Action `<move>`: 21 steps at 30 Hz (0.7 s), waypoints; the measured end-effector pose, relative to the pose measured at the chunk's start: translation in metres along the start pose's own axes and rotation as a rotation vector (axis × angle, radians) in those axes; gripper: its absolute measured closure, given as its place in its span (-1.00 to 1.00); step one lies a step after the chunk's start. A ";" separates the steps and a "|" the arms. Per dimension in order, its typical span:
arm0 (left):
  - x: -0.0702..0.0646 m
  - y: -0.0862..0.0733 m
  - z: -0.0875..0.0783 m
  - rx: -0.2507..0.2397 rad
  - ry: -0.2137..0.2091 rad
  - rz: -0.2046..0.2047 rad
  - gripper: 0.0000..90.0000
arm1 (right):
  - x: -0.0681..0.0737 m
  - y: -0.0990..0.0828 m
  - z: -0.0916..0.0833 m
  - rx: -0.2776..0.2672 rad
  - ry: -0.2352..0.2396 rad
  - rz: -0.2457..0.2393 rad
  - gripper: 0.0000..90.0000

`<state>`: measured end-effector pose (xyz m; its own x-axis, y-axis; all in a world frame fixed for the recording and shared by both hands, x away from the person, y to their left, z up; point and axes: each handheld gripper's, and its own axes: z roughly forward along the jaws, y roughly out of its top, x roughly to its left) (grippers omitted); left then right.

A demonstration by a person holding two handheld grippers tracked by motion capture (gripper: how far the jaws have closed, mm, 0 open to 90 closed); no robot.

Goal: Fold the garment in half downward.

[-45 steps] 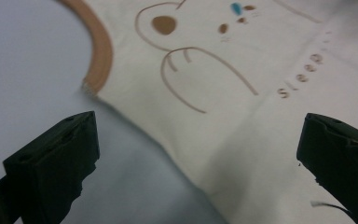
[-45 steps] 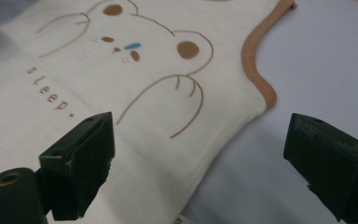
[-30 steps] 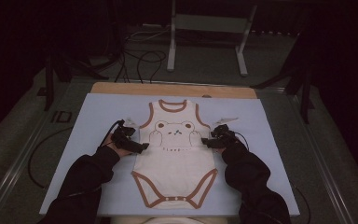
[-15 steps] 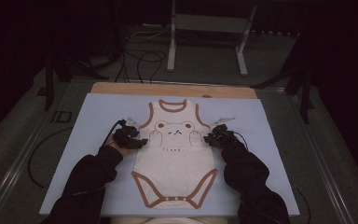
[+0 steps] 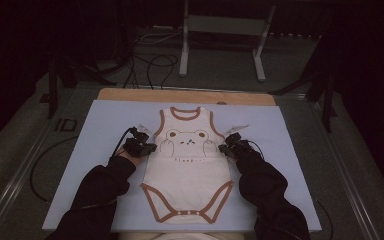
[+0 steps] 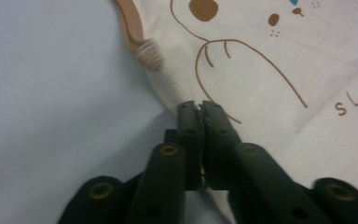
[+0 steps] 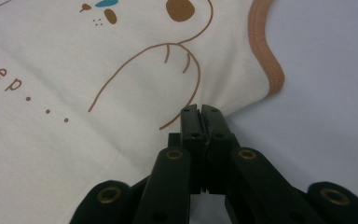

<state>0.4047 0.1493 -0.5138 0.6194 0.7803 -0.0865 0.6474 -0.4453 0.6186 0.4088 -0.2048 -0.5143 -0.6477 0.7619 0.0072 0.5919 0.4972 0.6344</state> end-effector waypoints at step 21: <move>0.003 0.008 -0.019 -0.007 -0.038 0.020 1.00 | 0.004 0.012 -0.023 -0.039 0.008 -0.039 0.99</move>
<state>0.4034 0.1569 -0.4948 0.6484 0.7541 -0.1039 0.6321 -0.4573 0.6255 0.4020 -0.2052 -0.4894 -0.6737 0.7389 -0.0125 0.5467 0.5098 0.6643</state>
